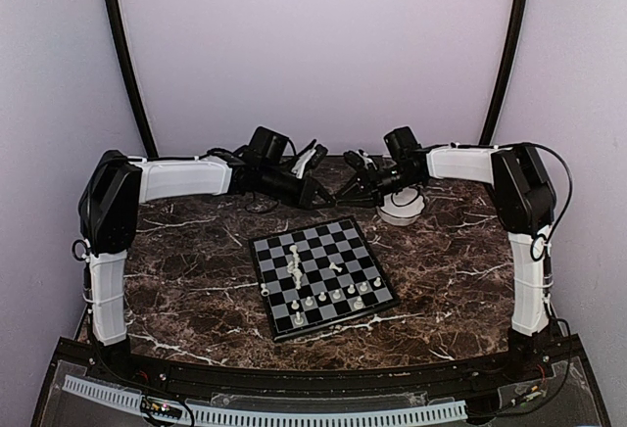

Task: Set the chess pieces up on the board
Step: Pass from the left arm to the right

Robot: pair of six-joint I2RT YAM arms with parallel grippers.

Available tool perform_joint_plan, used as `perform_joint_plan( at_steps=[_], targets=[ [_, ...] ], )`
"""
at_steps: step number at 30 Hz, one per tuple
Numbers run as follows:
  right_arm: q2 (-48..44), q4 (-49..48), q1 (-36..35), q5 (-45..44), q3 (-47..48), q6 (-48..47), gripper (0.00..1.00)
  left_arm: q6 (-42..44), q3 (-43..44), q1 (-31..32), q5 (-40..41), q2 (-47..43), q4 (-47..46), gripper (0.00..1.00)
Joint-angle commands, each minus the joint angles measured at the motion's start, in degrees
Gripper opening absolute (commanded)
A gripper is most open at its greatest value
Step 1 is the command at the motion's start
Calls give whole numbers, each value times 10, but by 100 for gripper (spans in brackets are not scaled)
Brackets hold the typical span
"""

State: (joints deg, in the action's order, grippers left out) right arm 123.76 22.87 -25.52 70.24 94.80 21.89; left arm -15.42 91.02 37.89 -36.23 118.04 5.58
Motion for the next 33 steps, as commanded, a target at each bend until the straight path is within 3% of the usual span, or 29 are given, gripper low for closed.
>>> perform_joint_plan(
  at_steps=[1,9,33],
  targets=[
    [3,-50,-4,34,-15,33,21,2,14,5,-11,-29,-17,10],
    [3,-71,-4,39,-22,48,13,-2,19,5,-20,-21,-25,10],
    [15,-150,-4,32,-39,112,16,-10,20,6,-34,-19,-32,10]
  ],
)
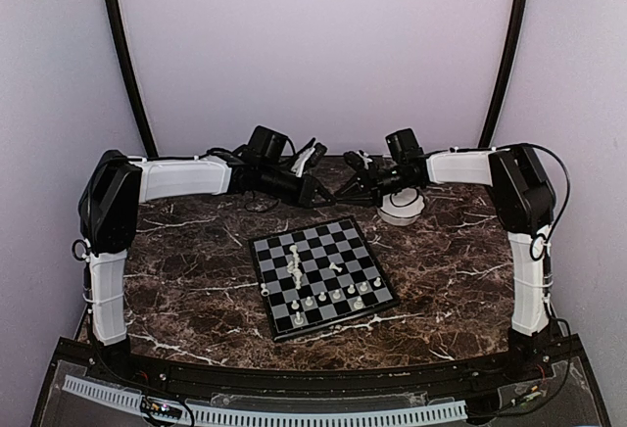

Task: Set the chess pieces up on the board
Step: Pass from the left arm to the right, then place the pawn on a2.

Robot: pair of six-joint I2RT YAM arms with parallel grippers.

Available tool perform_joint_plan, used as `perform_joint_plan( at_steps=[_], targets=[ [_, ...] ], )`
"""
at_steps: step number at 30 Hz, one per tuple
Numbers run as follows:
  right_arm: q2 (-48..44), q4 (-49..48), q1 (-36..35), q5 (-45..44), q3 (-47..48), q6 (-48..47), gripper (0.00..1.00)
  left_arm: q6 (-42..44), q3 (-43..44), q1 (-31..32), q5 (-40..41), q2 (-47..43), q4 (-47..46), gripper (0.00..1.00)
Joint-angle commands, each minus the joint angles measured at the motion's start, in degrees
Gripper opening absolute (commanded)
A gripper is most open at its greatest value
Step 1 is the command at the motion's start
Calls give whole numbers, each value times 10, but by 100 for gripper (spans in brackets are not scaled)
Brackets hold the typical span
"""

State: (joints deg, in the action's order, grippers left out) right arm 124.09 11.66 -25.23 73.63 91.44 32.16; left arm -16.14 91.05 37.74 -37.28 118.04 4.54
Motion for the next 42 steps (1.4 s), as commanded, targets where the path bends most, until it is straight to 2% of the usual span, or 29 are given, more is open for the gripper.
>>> perform_joint_plan(
  at_steps=[1,5,14,16,23,29,36,42],
  targets=[
    [12,-40,-7,-2,-6,11,15,-3,20,8,-24,-19,-22,10],
    [15,-44,-8,-7,-4,13,13,-4,20,8,-26,-19,-23,10],
    [19,-48,-10,-13,3,11,2,-6,20,9,-28,-19,-24,10],
    [19,-45,-10,-15,5,7,1,-5,20,9,-24,-19,-21,13],
    [11,4,-8,-30,13,-42,2,-1,16,9,-7,-37,-9,34],
    [-1,83,-6,-58,20,-129,2,6,0,6,19,-93,6,48],
    [-12,225,-11,-141,75,-309,2,-4,-45,-7,53,-162,34,49],
    [-29,308,-39,-231,115,-440,2,-60,-133,-59,117,-217,8,49]
  ],
)
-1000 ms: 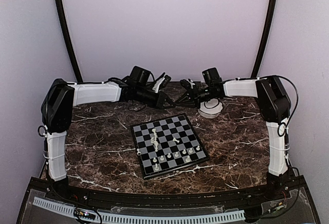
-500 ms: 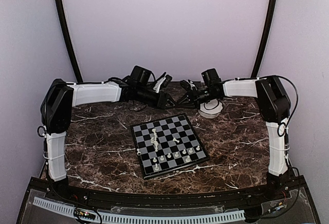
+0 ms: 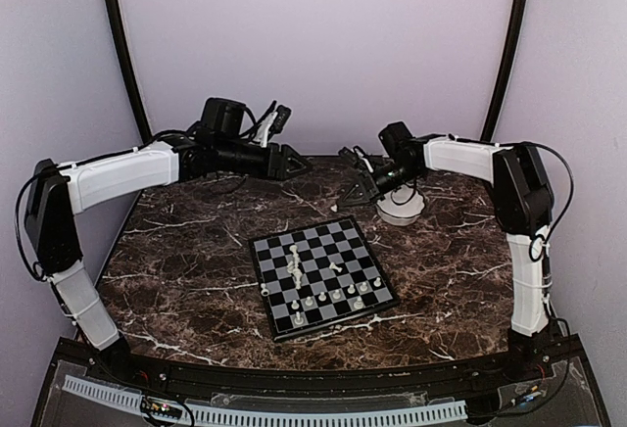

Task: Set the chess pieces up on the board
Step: Place the pawn on a2.

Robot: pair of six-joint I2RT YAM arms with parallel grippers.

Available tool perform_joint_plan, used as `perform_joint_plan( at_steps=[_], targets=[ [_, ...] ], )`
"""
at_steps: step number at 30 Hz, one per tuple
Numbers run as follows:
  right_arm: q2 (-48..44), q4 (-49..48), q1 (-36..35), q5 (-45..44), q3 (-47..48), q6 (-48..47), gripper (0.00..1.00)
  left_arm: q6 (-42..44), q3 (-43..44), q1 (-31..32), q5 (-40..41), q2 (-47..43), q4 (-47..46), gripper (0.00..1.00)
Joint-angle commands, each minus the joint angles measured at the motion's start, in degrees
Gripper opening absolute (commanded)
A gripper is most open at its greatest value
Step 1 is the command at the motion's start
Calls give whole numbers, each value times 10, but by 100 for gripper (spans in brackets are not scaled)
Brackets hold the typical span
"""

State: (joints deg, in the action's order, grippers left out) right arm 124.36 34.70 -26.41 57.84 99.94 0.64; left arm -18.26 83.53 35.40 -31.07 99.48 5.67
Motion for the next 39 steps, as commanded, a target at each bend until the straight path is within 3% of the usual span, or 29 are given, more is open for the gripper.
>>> perform_joint_plan(
  at_steps=[1,10,22,27,39],
  targets=[
    [-35,85,-35,-86,34,-142,2,-54,-66,-47,60,-44,-14,49],
    [-72,127,-143,-171,18,-274,3,-79,-121,-68,141,-101,-7,50],
    [-81,106,-304,-270,-32,-349,2,-109,-210,-74,192,-205,-13,50],
    [-61,99,-339,-314,-17,-346,2,-112,-233,-74,190,-230,-8,50],
    [11,100,-353,-327,48,-358,3,-109,-212,-74,193,-261,67,50]
  ],
)
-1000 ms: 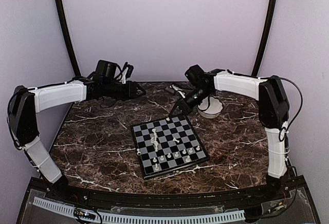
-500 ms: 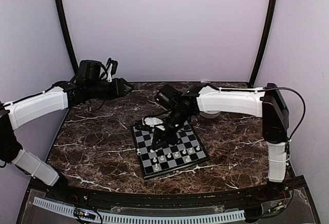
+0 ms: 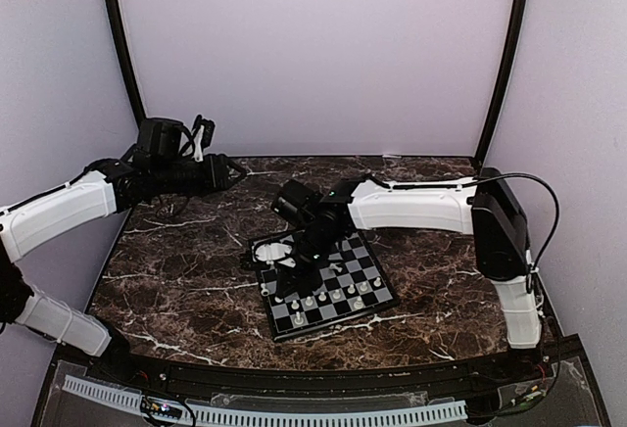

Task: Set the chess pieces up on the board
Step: Place the pawn on a2.

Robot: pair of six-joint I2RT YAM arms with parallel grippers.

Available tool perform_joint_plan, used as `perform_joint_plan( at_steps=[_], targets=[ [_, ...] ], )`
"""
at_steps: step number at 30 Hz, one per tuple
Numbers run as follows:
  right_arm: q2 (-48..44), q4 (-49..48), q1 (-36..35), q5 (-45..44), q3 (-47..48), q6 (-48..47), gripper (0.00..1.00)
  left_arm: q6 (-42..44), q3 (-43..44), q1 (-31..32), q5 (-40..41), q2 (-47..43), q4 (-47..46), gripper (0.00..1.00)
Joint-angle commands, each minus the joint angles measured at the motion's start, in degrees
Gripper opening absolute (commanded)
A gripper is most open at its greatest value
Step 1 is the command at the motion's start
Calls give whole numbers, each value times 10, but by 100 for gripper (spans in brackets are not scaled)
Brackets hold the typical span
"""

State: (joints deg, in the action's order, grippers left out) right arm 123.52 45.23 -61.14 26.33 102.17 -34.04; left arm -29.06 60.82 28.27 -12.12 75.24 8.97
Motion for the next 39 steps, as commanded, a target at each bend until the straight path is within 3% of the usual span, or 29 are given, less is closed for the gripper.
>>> perform_joint_plan(
  at_steps=[1,29,39],
  targets=[
    [22,-5,-7,-11,28,-13,3,1,21,-2,2,-18,39,50],
    [40,-14,-46,-103,-3,-5,5,5,17,-2,2,-34,53,50],
    [46,16,-44,-95,14,-15,25,9,26,-2,-2,-20,49,50]
  ],
)
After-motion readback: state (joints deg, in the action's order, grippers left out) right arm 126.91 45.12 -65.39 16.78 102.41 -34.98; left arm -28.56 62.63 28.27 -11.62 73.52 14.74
